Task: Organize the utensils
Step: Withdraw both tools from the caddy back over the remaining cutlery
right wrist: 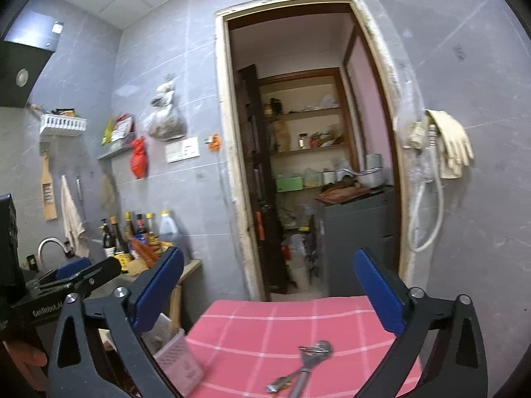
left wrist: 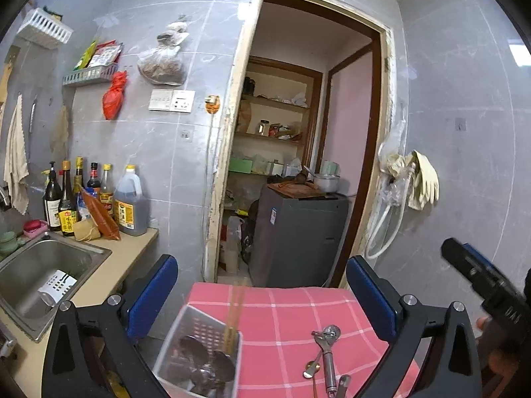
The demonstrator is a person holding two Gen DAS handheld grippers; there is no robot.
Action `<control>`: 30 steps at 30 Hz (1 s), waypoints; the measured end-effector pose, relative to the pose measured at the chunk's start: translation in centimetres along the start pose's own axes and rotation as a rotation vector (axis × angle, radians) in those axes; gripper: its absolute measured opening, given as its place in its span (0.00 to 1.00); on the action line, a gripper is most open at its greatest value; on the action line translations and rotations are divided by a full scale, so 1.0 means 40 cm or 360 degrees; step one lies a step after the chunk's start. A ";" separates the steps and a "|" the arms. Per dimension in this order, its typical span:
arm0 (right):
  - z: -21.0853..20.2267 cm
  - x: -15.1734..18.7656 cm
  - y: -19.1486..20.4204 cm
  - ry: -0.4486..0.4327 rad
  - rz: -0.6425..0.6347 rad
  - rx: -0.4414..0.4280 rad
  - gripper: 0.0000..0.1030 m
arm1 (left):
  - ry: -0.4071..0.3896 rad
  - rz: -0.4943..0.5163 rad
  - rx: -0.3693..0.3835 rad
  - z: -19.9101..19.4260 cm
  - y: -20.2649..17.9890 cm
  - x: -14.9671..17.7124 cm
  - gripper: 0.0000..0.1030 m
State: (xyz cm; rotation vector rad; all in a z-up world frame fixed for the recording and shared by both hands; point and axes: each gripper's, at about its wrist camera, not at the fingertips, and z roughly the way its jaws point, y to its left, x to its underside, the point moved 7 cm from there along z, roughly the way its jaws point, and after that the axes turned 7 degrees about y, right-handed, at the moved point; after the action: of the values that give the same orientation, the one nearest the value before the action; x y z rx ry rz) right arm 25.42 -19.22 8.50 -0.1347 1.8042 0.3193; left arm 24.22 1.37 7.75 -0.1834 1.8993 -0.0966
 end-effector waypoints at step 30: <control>0.262 0.365 -0.393 0.0535 0.0167 0.0010 0.99 | 0.0481 0.0231 -0.0059 0.307 -0.246 0.352 0.99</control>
State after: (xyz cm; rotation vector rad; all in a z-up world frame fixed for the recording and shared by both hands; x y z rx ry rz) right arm 35.49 -30.13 -10.20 -0.0929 2.1499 0.3830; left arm 32.05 -10.50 -7.87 -0.0570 2.2105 0.0102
